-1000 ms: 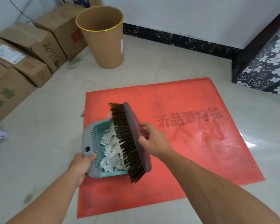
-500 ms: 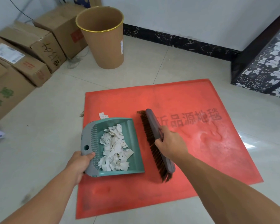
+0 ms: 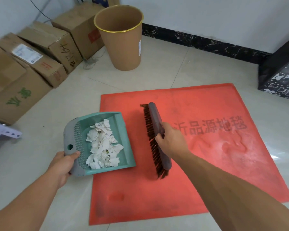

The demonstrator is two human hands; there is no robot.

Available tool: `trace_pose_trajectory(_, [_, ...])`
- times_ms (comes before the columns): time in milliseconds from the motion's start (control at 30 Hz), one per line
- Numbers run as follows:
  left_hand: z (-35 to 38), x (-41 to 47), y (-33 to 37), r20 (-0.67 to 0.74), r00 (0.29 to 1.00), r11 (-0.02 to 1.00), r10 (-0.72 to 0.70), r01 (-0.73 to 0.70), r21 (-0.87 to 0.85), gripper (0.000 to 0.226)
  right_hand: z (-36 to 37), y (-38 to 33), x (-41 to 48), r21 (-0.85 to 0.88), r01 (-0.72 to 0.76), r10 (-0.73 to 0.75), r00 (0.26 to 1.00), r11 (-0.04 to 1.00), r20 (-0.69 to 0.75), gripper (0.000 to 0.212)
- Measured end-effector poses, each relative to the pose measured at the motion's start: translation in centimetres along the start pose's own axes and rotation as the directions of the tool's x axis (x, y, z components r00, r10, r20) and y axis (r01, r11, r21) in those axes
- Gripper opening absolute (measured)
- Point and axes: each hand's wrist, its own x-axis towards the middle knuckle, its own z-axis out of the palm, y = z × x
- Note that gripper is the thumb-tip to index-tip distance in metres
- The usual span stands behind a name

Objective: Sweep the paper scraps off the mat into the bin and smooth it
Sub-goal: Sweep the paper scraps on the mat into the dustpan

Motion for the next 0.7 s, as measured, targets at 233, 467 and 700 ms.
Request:
trace_pose_trajectory(233, [-1.8,1.6,1.0,-0.128,0.991,0.999,-0.043,0.039,-0.033,0.032,2.9,-3.5,1.3,-0.038,0.042,-0.040,0.999,0.998,0.031,0.041])
trace_pose_trajectory(467, [0.2,2.5,1.3,-0.075,0.995,0.998,-0.067,0.065,-0.026,0.029,5.3,-5.7,1.7,-0.010,0.130,-0.127,0.979,0.991,0.162,0.043])
trace_pose_trajectory(700, [0.8,2.5,1.9,-0.059,0.997,0.999,-0.053,0.054,0.009,0.029,5.3,-6.2,1.7,0.039,0.230,-0.232,0.941,0.972,0.245,0.049])
